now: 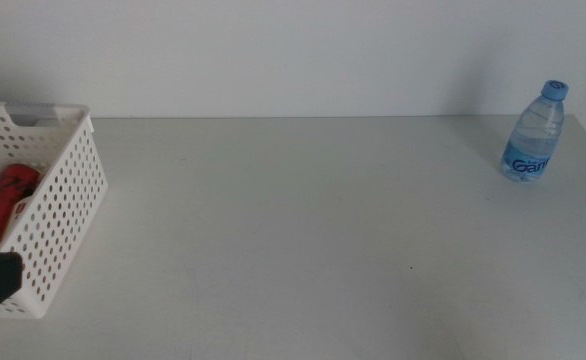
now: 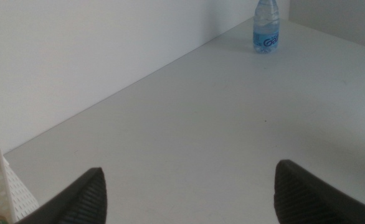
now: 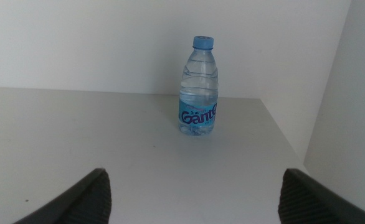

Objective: Use arms to grab the bottles and put them into the dustbin to the left of the table.

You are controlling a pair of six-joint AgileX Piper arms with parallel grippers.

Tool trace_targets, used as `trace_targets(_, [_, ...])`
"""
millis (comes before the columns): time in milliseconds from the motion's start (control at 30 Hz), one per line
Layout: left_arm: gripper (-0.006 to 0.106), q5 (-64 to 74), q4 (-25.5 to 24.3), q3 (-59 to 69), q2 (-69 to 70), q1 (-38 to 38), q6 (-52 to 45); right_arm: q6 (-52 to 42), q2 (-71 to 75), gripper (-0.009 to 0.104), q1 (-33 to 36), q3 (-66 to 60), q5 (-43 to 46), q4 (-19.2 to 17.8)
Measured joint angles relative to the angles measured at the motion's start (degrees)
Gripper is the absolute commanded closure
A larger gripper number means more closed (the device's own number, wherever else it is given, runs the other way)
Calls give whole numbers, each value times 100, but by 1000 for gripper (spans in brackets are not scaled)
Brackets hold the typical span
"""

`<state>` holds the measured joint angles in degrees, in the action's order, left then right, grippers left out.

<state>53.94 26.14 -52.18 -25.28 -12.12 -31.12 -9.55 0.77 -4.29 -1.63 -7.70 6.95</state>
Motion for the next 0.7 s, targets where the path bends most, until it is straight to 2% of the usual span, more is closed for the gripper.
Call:
trace_targets(300, [11, 0, 11, 0, 0, 0, 0, 0, -1598, 20, 0, 821, -23, -521])
trace_targets(433, [11, 0, 11, 0, 0, 0, 0, 0, -2575, 20, 0, 1098, 196, -925])
trace_targets(567, [11, 0, 11, 0, 0, 0, 0, 0, -3541, 20, 0, 1099, 1075, -1155])
trace_targets(700, [11, 0, 11, 0, 0, 0, 0, 0, -4563, 20, 0, 1099, 2770, -1273])
